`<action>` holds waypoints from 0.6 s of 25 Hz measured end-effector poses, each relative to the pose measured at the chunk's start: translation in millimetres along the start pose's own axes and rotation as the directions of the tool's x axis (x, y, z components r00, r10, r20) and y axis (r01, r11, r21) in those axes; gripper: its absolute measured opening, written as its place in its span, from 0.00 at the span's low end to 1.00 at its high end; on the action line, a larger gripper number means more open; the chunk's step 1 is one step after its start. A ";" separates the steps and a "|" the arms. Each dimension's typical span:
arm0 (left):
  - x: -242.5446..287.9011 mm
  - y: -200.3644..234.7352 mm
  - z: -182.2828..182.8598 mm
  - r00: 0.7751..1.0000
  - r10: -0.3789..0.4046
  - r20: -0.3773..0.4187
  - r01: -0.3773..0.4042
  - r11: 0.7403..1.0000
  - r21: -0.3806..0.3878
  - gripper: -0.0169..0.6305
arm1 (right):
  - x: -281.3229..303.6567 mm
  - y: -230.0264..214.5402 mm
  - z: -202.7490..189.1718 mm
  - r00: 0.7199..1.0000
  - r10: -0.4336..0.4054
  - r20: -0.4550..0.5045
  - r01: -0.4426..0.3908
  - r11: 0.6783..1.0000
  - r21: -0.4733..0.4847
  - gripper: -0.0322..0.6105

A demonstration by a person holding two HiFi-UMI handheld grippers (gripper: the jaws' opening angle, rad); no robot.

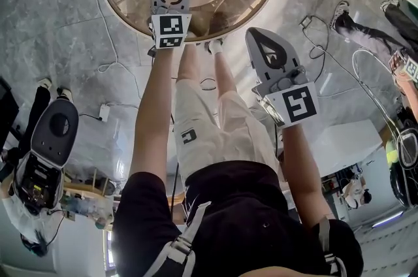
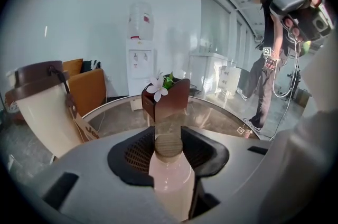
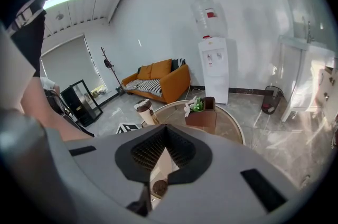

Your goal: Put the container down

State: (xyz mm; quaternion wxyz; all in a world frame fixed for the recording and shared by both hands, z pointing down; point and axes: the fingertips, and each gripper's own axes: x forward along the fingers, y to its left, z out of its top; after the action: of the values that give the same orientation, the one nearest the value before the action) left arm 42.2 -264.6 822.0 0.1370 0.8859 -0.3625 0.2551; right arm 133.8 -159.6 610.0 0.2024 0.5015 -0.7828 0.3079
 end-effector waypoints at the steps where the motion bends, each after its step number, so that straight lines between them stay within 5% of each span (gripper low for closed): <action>1: -1.0 -0.1 3.1 1.000 0.000 0.003 0.000 1.000 0.004 0.25 | -1.4 -0.1 0.7 1.000 0.000 0.003 0.000 1.000 -0.001 0.06; 15: -87.0 -27.5 121.5 0.999 0.004 0.047 -0.005 1.000 0.024 0.25 | -83.4 17.0 82.9 0.992 0.005 0.128 0.001 0.999 -0.045 0.06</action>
State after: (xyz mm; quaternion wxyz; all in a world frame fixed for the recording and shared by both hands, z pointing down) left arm 51.8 -247.5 671.3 0.1173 0.8922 -0.3647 0.2390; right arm 152.3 -156.1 492.7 0.1627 0.5146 -0.8015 0.2575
